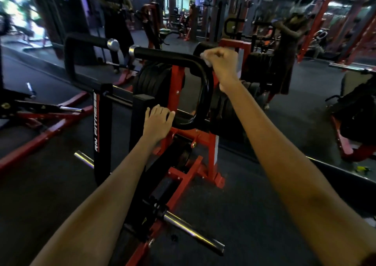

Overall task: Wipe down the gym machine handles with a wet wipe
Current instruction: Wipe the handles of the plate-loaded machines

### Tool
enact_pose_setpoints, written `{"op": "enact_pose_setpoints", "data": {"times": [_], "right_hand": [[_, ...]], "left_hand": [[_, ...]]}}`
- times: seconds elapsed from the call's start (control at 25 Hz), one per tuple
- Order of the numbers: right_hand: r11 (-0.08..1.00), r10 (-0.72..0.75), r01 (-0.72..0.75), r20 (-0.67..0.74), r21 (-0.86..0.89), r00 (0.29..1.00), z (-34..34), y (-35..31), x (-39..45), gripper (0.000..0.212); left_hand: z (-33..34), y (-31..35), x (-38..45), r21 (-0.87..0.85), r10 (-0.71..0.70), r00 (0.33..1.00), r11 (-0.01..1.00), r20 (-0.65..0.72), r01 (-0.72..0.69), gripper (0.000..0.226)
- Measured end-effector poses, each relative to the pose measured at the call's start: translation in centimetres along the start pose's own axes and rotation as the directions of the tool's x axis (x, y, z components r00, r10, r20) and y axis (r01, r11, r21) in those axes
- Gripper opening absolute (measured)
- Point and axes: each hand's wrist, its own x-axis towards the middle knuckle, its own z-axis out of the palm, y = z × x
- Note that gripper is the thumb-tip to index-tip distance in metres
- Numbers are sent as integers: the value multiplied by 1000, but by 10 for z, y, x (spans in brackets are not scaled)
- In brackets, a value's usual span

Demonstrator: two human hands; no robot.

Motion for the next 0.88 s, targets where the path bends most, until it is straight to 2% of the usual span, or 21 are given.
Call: {"op": "enact_pose_setpoints", "data": {"times": [0.08, 0.16, 0.24, 0.32, 0.44, 0.52, 0.56, 0.64, 0.72, 0.8, 0.84, 0.88], "right_hand": [[988, -110, 113, 28, -107, 994, 1, 4, -2, 9], [965, -218, 209, -37, -156, 975, -6, 14, -19, 9], [951, -288, 275, -77, -144, 955, -16, 30, -42, 11], [943, -313, 302, -57, -139, 948, -24, 42, -61, 11], [905, -404, 394, -34, -157, 914, -33, 32, -52, 8], [828, -536, 519, -27, -213, 844, -28, 14, -32, 7], [768, -598, 584, 31, -263, 801, -23, 9, -25, 6], [666, -643, 655, 171, -356, 747, -12, 11, -23, 7], [606, -669, 676, 190, -420, 718, -12, 31, -37, 10], [505, -752, 733, 185, -456, 633, -18, 55, -61, 12], [438, -782, 765, 219, -473, 583, -19, 68, -75, 12], [379, -787, 787, 277, -487, 551, -20, 78, -88, 12]], "left_hand": [[-3, 4, -2, -27, -49, 998, 998, 45, 50, 53], [-3, 8, -2, -29, -89, 995, 996, 47, 90, 49], [1, 9, -2, 43, -82, 996, 996, 34, 80, 43], [2, 8, -1, 90, -83, 995, 993, 51, 78, 39], [0, 12, -1, 88, -128, 989, 989, 70, 122, 39], [-3, 16, -3, 68, -131, 988, 990, 80, 126, 40], [-5, 18, -3, 42, -136, 987, 990, 83, 133, 41], [-7, 20, -3, -68, -202, 977, 976, 74, 207, 45], [-8, 18, 0, -34, -218, 971, 974, 97, 223, 45], [-7, 15, 1, 49, -77, 994, 996, 82, 74, 40], [-6, 16, -2, 22, 1, 997, 1000, 72, -2, 36], [-4, 10, -1, 11, 54, 991, 998, 125, -55, 31]]}}
